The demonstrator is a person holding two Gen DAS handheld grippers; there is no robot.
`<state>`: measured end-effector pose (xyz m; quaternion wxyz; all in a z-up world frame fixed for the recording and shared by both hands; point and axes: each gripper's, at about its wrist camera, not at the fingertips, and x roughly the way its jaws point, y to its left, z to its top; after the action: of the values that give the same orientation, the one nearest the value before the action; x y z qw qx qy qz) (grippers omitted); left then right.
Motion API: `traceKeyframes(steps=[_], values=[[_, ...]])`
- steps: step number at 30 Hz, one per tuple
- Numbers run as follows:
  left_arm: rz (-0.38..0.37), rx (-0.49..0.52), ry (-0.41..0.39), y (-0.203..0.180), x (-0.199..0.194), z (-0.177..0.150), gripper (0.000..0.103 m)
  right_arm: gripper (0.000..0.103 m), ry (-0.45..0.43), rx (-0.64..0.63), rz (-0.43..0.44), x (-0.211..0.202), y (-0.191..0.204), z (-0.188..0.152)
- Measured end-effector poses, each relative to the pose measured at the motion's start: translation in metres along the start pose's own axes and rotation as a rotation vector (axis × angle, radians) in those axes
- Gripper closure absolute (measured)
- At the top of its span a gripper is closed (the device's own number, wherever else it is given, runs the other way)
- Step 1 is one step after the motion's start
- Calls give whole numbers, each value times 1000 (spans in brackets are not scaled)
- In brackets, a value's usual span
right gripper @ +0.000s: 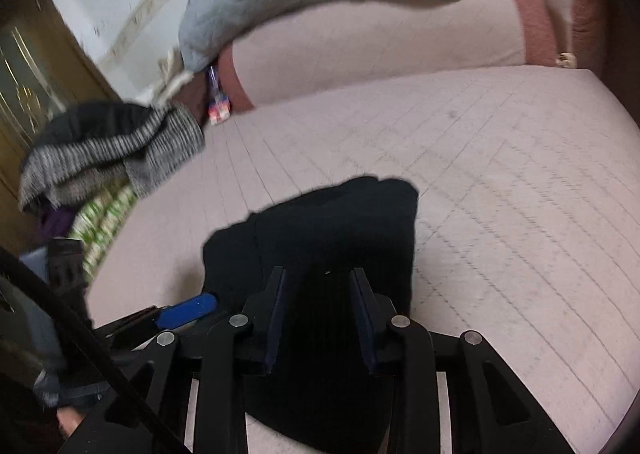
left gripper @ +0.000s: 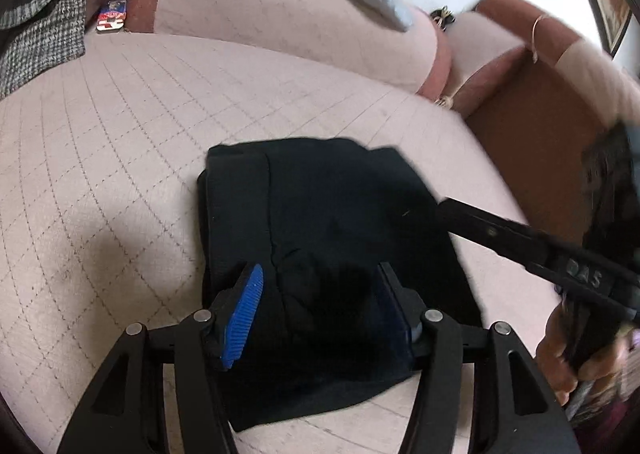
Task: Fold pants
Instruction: 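Press the folded pants flat with the left gripper while the right gripper holds, then release the black pants and lift both grippers back from the stack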
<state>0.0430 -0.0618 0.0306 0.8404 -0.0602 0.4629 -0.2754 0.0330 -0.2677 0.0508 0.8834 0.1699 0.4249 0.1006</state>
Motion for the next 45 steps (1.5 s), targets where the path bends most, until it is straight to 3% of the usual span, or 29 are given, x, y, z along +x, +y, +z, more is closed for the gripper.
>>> traceKeyframes(steps=[2, 3, 4, 7, 9, 11, 14, 16, 23, 26, 36, 41, 45], values=[[6, 17, -11, 0, 0, -1, 47, 79, 49, -43, -68, 22, -1, 0], [9, 26, -10, -2, 0, -1, 47, 91, 62, -81, -141, 29, 0, 0], [15, 40, -8, -4, -1, 0, 47, 94, 50, -115, -229, 29, 0, 2], [42, 61, 2, -10, -2, 2, 46, 89, -67, -68, -458, -2, -14, 5], [66, 62, -3, -13, -12, -1, 46, 88, -128, 34, -526, -32, -34, 2], [91, 57, -13, -15, -21, -5, 46, 87, -149, 122, -508, -57, -50, -9], [155, 48, -49, -21, -40, -17, 41, 75, -144, 147, -492, -77, -53, -38], [193, 35, -74, -23, -51, -24, 40, 66, -134, 145, -472, -85, -44, -62], [349, 57, -183, -32, -95, -47, 25, 53, -78, 79, -382, -82, 7, -107], [410, 56, -284, -32, -120, -55, 18, 52, -76, 69, -375, -80, 18, -116], [496, -2, -601, -28, -178, -78, 0, 41, -138, 35, -357, -92, 40, -130], [581, 17, -614, -32, -184, -76, 0, 40, -141, 18, -361, -90, 49, -131], [476, 19, -571, -29, -184, -77, 0, 40, -107, 4, -360, -79, 56, -134]])
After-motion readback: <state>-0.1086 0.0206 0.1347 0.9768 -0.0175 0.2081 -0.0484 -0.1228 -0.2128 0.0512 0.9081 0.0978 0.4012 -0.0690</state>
